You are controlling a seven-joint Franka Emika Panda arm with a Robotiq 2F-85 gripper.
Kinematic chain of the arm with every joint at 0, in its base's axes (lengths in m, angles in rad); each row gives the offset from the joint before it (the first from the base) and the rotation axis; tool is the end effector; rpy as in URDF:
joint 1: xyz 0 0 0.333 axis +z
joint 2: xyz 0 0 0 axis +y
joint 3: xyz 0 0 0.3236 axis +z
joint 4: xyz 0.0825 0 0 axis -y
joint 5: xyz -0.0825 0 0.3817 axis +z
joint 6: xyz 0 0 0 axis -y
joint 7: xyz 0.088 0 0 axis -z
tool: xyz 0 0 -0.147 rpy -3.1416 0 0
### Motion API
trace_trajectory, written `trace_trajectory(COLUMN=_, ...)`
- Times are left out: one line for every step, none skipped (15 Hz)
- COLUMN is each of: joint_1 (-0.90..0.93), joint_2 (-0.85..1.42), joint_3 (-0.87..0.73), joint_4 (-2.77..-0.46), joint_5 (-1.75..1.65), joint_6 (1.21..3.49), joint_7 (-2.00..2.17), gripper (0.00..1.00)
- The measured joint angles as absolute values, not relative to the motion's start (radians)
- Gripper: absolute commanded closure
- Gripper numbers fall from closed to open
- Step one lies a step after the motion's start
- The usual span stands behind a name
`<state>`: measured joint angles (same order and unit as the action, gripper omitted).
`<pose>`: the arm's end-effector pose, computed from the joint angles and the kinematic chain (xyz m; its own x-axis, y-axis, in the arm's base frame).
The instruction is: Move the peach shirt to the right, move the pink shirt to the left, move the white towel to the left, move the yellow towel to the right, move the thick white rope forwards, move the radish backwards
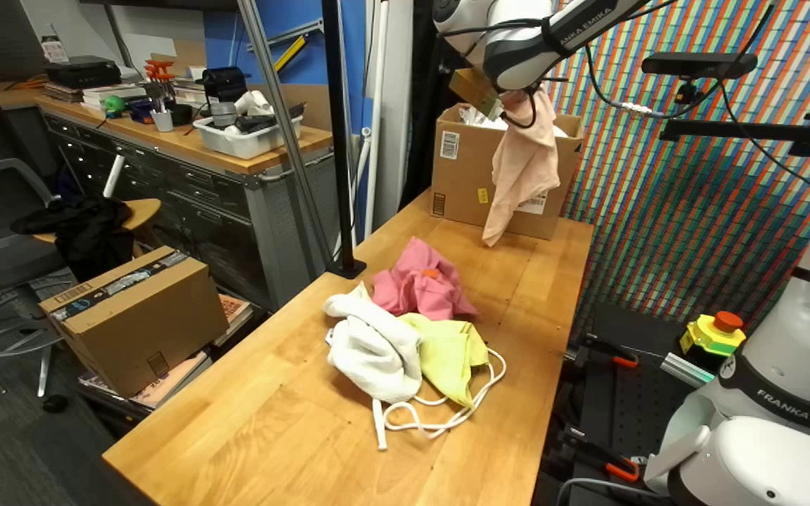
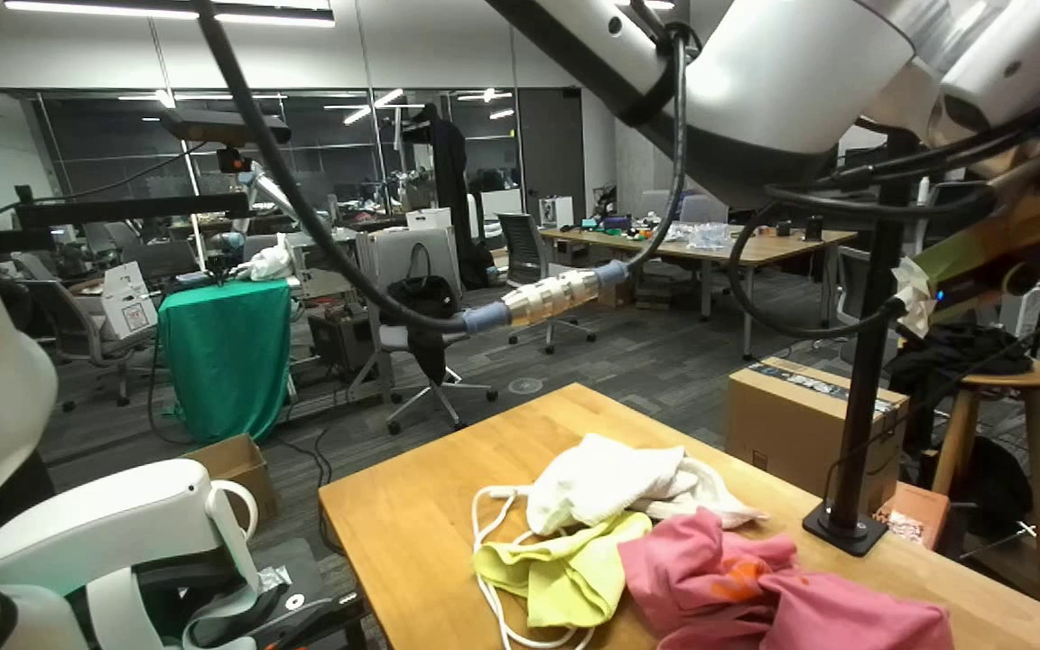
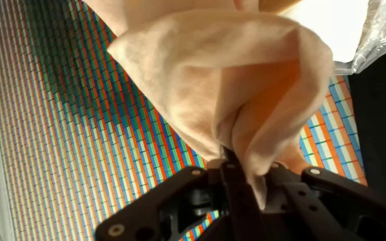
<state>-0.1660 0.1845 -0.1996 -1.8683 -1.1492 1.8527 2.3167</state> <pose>0.5298 -0.3107 0.4377 -0.4427 -0.3054 0.8431 -0.8597 0.4118 -0.3022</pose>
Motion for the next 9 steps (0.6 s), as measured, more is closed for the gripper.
trace_trajectory(joint_1=-0.171, joint_2=0.193, joint_3=-0.200, joint_4=-1.868, joint_5=-1.149, joint_6=1.852, joint_7=2.315, gripper=0.54)
trace_trajectory(joint_1=-0.174, joint_2=0.202, joint_3=-0.200, joint_4=-1.868, joint_5=-1.149, joint_6=1.851, joint_7=2.313, gripper=0.47)
trace_trajectory(joint_1=-0.176, joint_2=0.211, joint_3=-0.200, joint_4=-1.868, joint_5=-1.149, joint_6=1.851, joint_7=2.306, gripper=0.38)
trace_trajectory(joint_1=-0.176, joint_2=0.219, joint_3=-0.200, joint_4=-1.868, joint_5=-1.148, joint_6=1.850, joint_7=2.296, gripper=0.31)
trace_trajectory(joint_1=-0.176, joint_2=0.227, joint_3=-0.200, joint_4=-1.868, joint_5=-1.148, joint_6=1.850, joint_7=2.287, gripper=0.23)
trace_trajectory(joint_1=-0.176, joint_2=0.234, joint_3=-0.200, joint_4=-1.868, joint_5=-1.146, joint_6=1.849, joint_7=2.273, gripper=0.16)
trace_trajectory(joint_1=-0.176, joint_2=0.241, joint_3=-0.199, joint_4=-1.868, joint_5=-1.143, joint_6=1.849, joint_7=2.254, gripper=0.09)
trace_trajectory(joint_1=-0.176, joint_2=0.247, joint_3=-0.197, joint_4=-1.868, joint_5=-1.138, joint_6=1.850, joint_7=2.231, gripper=0.01)
trace_trajectory(joint_1=-0.176, joint_2=0.251, joint_3=-0.192, joint_4=-1.869, joint_5=-1.129, joint_6=1.859, joint_7=2.193, gripper=0.00)
